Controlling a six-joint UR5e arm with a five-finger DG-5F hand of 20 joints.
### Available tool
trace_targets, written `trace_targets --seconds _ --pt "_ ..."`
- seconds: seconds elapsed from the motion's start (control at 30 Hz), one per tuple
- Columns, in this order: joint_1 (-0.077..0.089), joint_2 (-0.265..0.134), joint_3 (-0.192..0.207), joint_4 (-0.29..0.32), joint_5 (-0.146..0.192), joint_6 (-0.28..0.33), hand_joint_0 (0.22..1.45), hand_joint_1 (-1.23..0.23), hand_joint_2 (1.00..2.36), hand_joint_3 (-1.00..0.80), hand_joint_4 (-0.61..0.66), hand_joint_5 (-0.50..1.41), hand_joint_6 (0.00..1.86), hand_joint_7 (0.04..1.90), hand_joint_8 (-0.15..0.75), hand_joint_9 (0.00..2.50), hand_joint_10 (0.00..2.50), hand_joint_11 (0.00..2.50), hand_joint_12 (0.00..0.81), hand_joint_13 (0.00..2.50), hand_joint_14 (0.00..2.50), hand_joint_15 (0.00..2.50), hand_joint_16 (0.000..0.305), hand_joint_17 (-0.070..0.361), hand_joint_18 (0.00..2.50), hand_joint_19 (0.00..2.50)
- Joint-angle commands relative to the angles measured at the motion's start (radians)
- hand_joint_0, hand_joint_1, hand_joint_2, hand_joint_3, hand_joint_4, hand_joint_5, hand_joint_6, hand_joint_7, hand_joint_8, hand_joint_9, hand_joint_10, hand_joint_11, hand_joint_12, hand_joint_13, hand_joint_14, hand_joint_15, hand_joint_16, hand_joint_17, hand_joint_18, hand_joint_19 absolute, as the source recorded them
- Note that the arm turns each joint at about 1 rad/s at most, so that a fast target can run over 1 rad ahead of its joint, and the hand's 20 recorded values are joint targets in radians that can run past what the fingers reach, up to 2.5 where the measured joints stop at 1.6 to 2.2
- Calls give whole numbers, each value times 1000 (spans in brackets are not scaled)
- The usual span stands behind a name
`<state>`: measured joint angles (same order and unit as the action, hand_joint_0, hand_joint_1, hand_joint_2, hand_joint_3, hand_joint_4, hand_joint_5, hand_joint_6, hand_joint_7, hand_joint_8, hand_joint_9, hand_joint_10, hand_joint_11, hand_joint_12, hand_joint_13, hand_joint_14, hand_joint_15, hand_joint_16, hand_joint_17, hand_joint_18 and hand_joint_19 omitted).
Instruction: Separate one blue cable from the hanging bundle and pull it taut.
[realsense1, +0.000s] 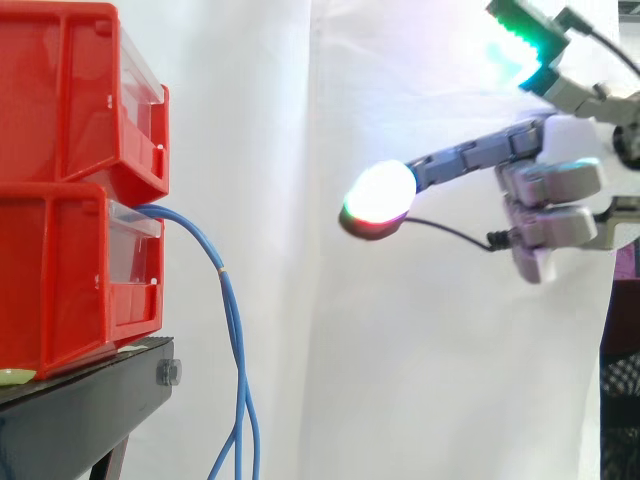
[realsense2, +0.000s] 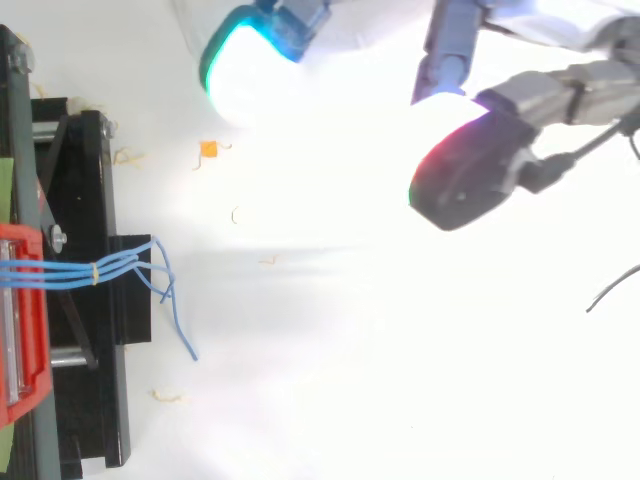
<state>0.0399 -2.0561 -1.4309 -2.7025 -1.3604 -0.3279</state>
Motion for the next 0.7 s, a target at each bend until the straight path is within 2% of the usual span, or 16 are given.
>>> trace_targets --seconds 0.0,0.03,0.13,0.27,0.47,0.67 --pt "-12 -87 73 0 -68 32 357 -543 1000 -500 269 -211 501 655 311 1710 24 753 454 1637 21 666 75 169 1781 132" --pt "-17 -111 109 -14 -94 39 356 -544 1000 -500 269 -211 501 655 315 1709 24 768 452 1638 19 665 75 168 1781 136" --pt "-17 -118 125 -40 -95 29 358 -541 1000 -500 268 -211 501 655 314 1707 25 768 448 1635 21 659 74 167 1774 131" --pt "-14 -118 127 -36 -89 16 357 -542 1000 -500 266 -210 501 655 314 1713 25 776 443 1656 21 696 72 163 1778 146" --pt "-9 -156 127 -22 -82 20 358 -541 1000 -500 262 -210 501 650 306 1719 25 824 447 1663 20 756 72 162 1774 151" --pt "-6 -173 127 29 -80 16 358 -538 1000 -500 260 -210 501 653 303 1780 25 932 454 1665 23 845 71 159 1749 159"
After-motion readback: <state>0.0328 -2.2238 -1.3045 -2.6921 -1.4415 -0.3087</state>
